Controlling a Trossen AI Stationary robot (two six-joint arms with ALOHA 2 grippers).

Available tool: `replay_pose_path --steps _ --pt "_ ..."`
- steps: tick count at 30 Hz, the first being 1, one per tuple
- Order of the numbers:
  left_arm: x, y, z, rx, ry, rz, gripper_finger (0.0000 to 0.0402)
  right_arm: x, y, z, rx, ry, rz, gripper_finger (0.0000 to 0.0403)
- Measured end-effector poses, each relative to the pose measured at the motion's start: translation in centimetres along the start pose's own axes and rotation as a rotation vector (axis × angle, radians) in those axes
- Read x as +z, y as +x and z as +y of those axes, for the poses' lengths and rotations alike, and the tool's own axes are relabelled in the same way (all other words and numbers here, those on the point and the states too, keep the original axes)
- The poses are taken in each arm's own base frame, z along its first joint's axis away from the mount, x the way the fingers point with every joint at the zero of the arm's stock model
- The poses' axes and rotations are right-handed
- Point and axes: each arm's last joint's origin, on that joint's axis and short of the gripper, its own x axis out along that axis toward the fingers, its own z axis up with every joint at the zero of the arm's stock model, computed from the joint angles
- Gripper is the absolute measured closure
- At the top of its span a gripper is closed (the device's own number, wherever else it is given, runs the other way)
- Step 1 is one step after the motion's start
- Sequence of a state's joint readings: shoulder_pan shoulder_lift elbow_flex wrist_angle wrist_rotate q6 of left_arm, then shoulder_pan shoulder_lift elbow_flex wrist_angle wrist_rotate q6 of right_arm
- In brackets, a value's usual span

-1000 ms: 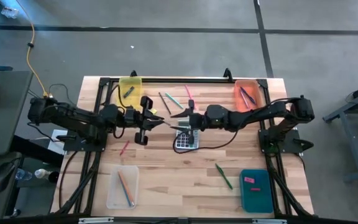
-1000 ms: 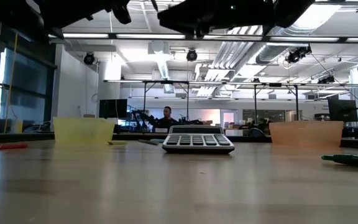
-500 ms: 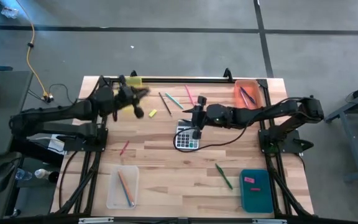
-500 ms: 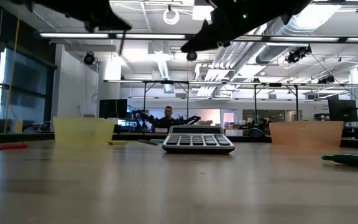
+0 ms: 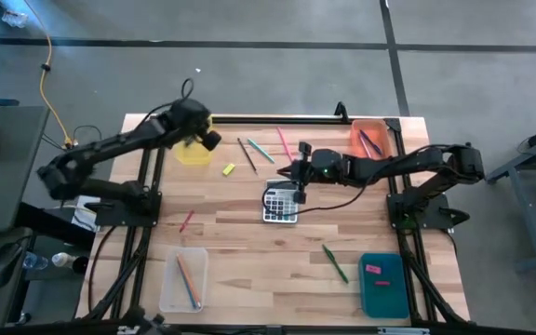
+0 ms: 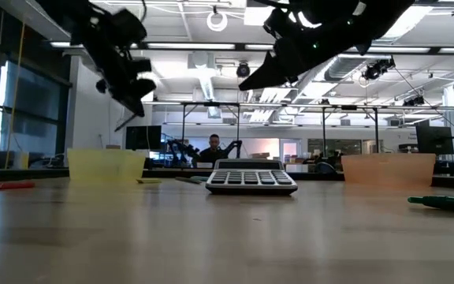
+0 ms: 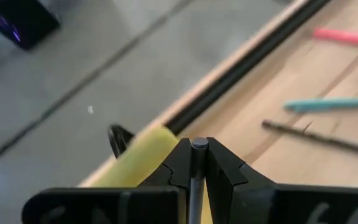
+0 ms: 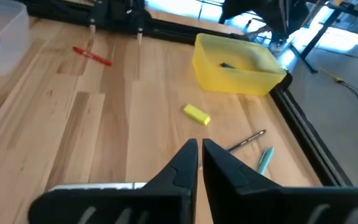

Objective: Sort crayons/erasers/pens/pencils in bins
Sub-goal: Put the gray crayon into the yellow bin, then put the pink colored pencil into the transparent bin

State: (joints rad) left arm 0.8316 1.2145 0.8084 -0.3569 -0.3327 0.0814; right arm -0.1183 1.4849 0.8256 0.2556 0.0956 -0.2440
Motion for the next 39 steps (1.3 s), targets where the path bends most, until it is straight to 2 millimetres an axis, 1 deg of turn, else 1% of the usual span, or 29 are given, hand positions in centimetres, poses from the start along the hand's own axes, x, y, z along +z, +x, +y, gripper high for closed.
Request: replay_pose_path --steps 3,6,10,16,20,28,31,35,39 --pt "0.0 2.2 0.6 -0.005 -0.005 0.105 0.0393 -0.5 0.0 0.1 0.004 -0.001 0.010 0.0390" --pt "-0.2 3.9 1.0 -0.005 -0.005 0.207 0.0393 -0.7 0.0 0.2 0.003 -0.001 0.010 0.0399" --pt "-1.3 5.9 1.2 -0.004 -0.014 0.320 0.0393 -0.7 0.0 0.2 0.003 -0.001 0.009 0.0401" --pt "-2.7 7.8 1.2 -0.008 -0.038 0.431 0.0386 -0.7 0.0 0.2 0.003 -0.002 0.010 0.0402" --pt "-3.1 8.4 1.3 -0.011 -0.042 0.459 0.0367 -0.7 0.0 0.2 0.004 -0.002 0.010 0.0402" --pt "-3.1 8.4 1.2 -0.027 -0.018 0.465 0.0326 -0.8 0.0 0.2 0.008 -0.003 0.025 0.0403" --pt "-3.0 7.9 1.4 -0.001 0.022 0.467 0.0320 -0.9 0.0 0.2 0.008 -0.004 0.031 0.0403" --pt "-2.0 6.0 1.3 0.048 0.046 0.401 0.0335 -0.9 -0.2 0.2 0.007 -0.005 0.040 0.0403" --pt "-0.7 3.1 0.7 0.012 0.017 0.232 0.0364 -0.5 -0.7 0.1 0.003 -0.002 0.029 0.0403"
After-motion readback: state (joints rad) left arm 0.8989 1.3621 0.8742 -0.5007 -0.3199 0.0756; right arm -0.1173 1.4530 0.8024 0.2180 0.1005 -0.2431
